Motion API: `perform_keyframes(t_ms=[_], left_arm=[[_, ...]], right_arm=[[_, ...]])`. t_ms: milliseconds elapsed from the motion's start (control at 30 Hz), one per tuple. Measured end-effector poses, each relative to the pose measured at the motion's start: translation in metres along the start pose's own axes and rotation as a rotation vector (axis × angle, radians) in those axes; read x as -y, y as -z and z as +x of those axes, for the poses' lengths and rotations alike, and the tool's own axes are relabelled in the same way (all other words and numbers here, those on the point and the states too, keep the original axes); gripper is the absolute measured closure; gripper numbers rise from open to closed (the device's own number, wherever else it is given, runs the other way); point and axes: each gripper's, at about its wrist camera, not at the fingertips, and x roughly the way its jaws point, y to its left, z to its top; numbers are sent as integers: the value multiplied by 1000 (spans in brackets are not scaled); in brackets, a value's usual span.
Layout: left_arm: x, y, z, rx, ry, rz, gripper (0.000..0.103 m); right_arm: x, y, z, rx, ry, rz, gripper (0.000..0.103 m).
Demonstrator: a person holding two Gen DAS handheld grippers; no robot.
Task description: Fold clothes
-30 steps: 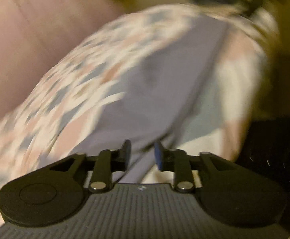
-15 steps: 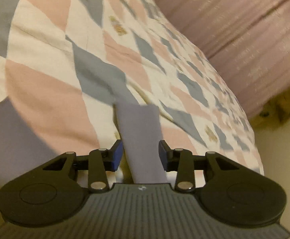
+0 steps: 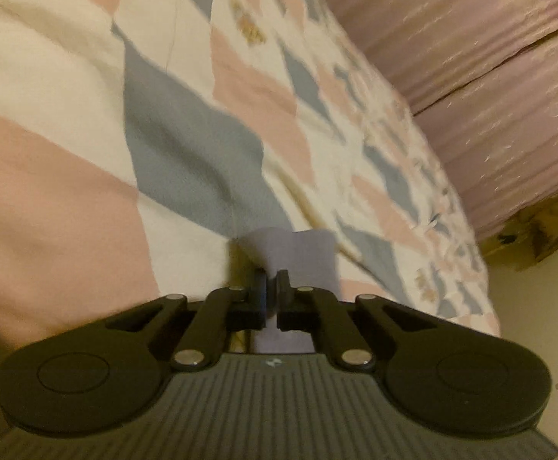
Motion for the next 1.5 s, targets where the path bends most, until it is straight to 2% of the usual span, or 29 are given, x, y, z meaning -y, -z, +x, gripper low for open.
perform_keyframes(t_ms=[167, 267, 333, 400, 533, 633, 667, 700, 733, 767, 800, 833, 867, 1000, 1100, 1200, 1233, 1267, 1333, 1433, 1500], left_arm=[[5, -4, -95, 198, 36, 52, 102], [-6, 9, -152, 307, -25, 99, 102], [-19, 20, -171, 330, -72, 119, 102], [-38, 36, -179, 320, -135, 121, 102], [-81, 58, -164, 232, -204, 23, 101], [-100, 64, -161, 208, -169, -50, 100], [-102, 64, -163, 208, -148, -71, 93], [-105, 63, -164, 208, -126, -92, 82], [-106, 62, -166, 207, -105, -112, 78], [-109, 62, -167, 207, -91, -133, 78], [-109, 61, -165, 206, -94, -141, 81], [-107, 60, -164, 207, -105, -141, 84], [-106, 59, -164, 209, -116, -139, 101], [-87, 60, -179, 255, -146, -82, 102], [-60, 63, -201, 308, -177, 27, 102], [-48, 64, -201, 290, -274, 109, 98], [-53, 62, -192, 260, -306, 115, 95], [-65, 61, -181, 214, -330, 76, 92], [-94, 61, -171, 165, -246, -69, 92], [-127, 64, -179, 191, -58, -266, 91], [-139, 65, -180, 199, -15, -336, 92]], right_arm=[[-3, 1, -6, 10, 16, 5, 39], [-5, 1, -14, 28, 31, 6, 38], [-6, 2, -20, 41, 38, 8, 38], [-8, 3, -27, 52, 43, 9, 38], [-14, 7, -36, 60, 40, 13, 38], [-23, 11, -41, 53, 31, -10, 38], [-27, 12, -42, 51, 31, -22, 38], [-31, 14, -44, 49, 30, -37, 38], [-35, 16, -45, 47, 27, -57, 38], [-40, 18, -47, 46, 24, -78, 38], [-45, 21, -47, 44, 26, -101, 38], [-49, 23, -48, 43, 27, -122, 38], [-53, 26, -48, 40, 28, -135, 38], [-59, 32, -45, 28, 24, -139, 38], [-58, 33, -46, 27, 36, -144, 38], [-55, 33, -48, 27, 51, -149, 38], [-54, 33, -49, 26, 53, -147, 38], [-52, 33, -49, 26, 55, -144, 38], [-50, 34, -49, 25, 60, -135, 38], [-49, 37, -48, 20, 51, -124, 38], [-49, 38, -49, 16, 49, -128, 38]])
